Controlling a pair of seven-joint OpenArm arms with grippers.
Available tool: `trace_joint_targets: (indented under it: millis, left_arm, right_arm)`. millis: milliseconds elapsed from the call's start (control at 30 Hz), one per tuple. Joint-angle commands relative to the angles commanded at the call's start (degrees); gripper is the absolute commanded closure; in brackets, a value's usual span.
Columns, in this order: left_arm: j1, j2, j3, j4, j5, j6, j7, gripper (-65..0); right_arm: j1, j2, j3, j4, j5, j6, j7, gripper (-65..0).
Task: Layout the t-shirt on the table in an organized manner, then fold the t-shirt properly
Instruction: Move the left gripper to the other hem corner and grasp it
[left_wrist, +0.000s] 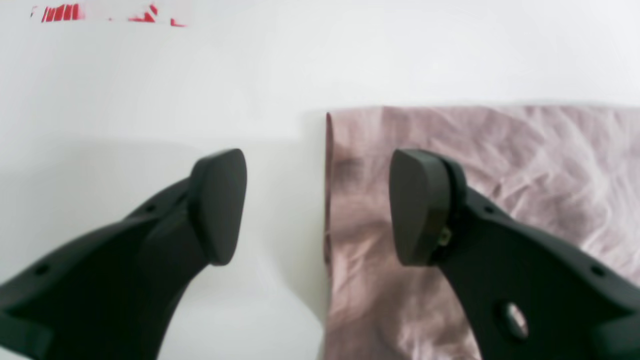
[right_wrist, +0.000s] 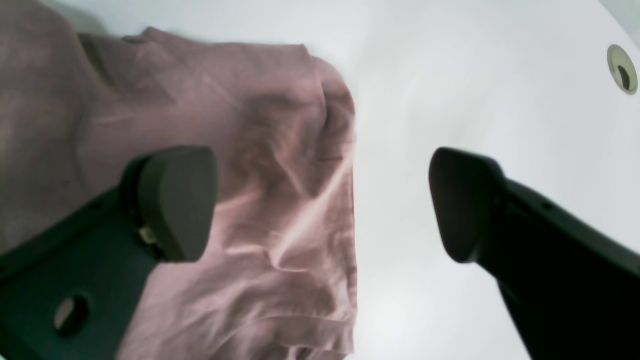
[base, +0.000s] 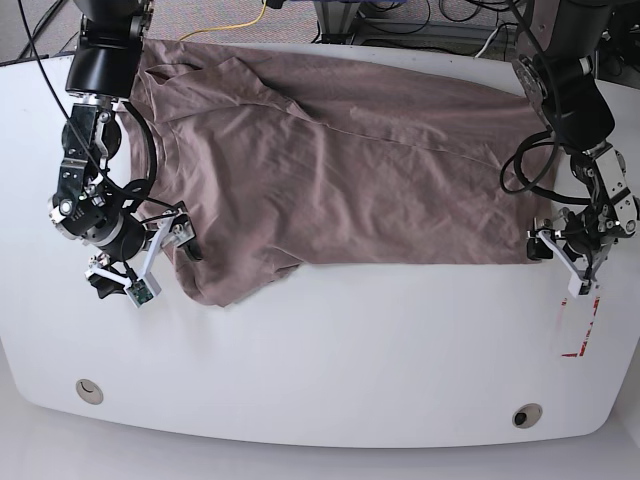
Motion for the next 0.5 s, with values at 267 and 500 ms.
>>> trace_joint_targets:
  millis: [267,500]
  left_arm:
    - [-0.18,1.05,1.67,-4.22,0.00,0.00,-0.09,-42.2]
    - [0.09,0.70,1.67,-5.89,0.00,3.25,-3.60,-42.4]
  right_arm:
    - [0.00,-0.09,0.00,0.00,0.26,0.00,0.00,-65.0]
    - [0.00,-0.09,0.79,0.00,0.35,0.00,0.00,-65.0]
